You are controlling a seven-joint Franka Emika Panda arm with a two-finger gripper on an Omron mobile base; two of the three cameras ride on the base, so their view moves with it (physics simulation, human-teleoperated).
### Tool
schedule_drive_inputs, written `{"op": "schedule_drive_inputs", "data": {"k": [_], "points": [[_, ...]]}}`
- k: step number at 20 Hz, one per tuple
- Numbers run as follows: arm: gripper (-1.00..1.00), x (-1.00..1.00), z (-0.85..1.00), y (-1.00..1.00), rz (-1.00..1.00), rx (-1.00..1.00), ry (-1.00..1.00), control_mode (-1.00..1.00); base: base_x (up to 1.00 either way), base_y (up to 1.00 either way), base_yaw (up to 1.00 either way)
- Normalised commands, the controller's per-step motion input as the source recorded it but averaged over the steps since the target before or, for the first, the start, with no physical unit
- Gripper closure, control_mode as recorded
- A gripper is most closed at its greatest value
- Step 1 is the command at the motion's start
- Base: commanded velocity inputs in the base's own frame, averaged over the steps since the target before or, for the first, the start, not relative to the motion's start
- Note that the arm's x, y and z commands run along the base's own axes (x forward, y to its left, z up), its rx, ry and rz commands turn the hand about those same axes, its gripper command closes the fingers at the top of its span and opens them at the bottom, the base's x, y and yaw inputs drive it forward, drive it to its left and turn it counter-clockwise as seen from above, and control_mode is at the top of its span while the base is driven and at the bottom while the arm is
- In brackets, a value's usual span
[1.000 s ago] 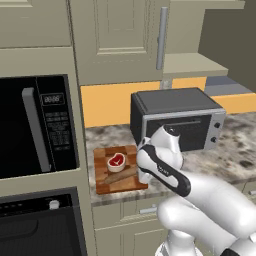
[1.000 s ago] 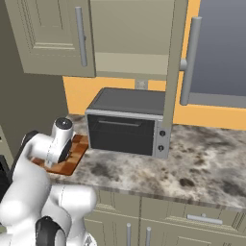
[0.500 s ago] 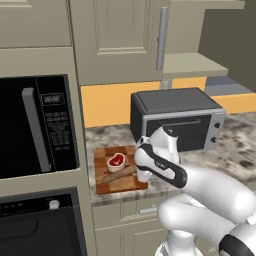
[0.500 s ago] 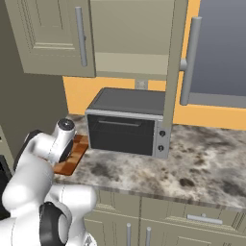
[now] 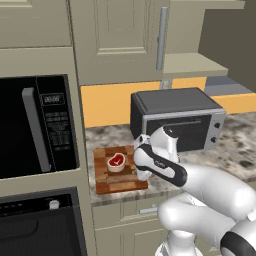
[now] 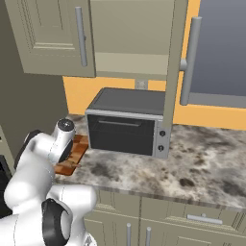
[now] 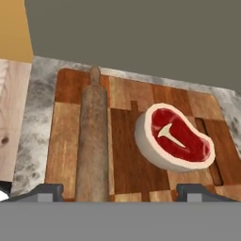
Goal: Open the cabinet, retrieve the rolling pin, and place it next to the meat on the cutting board to prepare for tenderizing.
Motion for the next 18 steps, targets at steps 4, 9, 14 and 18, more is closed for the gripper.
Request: {"op": "schedule_drive_inputs", "data": {"k": [4,9,14,18], "points": [[-1.00,0.00,0.14,0.00,0.00,0.00,-0.07,-1.00,0.00,0.00,0.00],[-1.00,-0.11,0.35,0.00,0.00,0.00,-0.01,-1.00,0.00,0.00,0.00],[-1.00,-0.26,0.49,0.00,0.00,0.01,-0.01,-1.00,0.00,0.00,0.00],[-1.00,-0.52,0.48,0.00,0.00,0.00,-0.05,-1.00,0.00,0.00,0.00]]}}
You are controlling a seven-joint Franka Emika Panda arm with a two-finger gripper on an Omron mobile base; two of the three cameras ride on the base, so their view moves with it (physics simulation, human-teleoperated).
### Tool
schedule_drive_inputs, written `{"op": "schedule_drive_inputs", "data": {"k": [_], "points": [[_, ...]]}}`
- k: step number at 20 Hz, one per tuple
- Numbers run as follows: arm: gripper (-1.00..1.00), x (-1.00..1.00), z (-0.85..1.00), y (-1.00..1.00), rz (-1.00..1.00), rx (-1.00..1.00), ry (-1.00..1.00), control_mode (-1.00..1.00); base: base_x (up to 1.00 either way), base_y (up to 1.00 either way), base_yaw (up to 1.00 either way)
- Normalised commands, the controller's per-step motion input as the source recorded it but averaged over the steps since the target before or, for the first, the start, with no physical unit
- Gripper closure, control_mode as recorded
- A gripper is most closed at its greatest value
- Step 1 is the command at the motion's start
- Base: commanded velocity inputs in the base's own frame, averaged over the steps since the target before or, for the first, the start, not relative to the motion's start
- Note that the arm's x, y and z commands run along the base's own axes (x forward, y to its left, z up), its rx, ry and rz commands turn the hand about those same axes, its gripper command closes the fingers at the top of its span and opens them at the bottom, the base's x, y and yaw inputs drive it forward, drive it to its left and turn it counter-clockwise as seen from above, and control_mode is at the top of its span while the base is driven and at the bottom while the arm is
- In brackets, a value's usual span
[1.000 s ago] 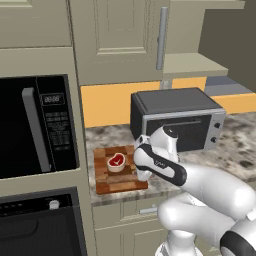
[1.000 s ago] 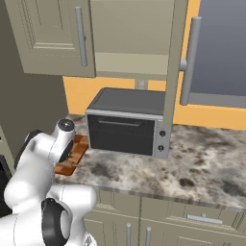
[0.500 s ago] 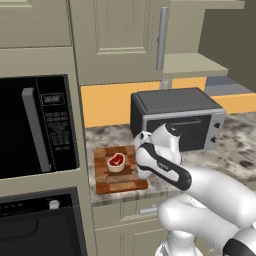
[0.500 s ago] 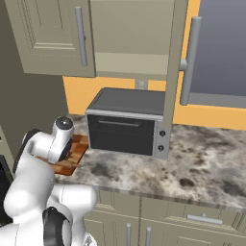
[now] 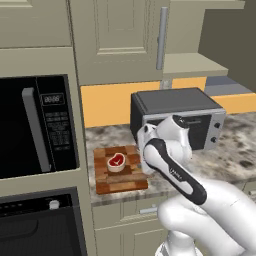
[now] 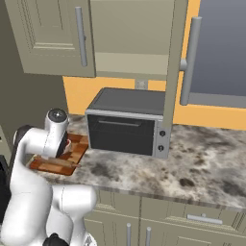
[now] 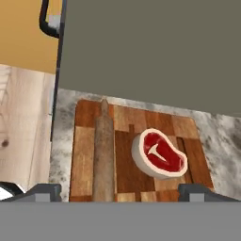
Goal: Open the cabinet, retrieve the rolling pin, and place it next to the meat on the cutting board to prepare for tenderizing.
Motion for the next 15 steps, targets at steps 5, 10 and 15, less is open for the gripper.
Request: {"op": "schedule_drive_inputs", "data": {"k": [5,10,15], "points": [[-1.00,-0.70,0.39,0.01,0.00,0.00,-0.08,-1.00,0.00,0.00,0.00],[-1.00,-0.85,0.35,0.04,0.00,0.00,-0.12,-1.00,0.00,0.00,0.00],[-1.00,-0.83,0.27,0.08,0.00,0.00,-0.15,-1.00,0.00,0.00,0.00]]}}
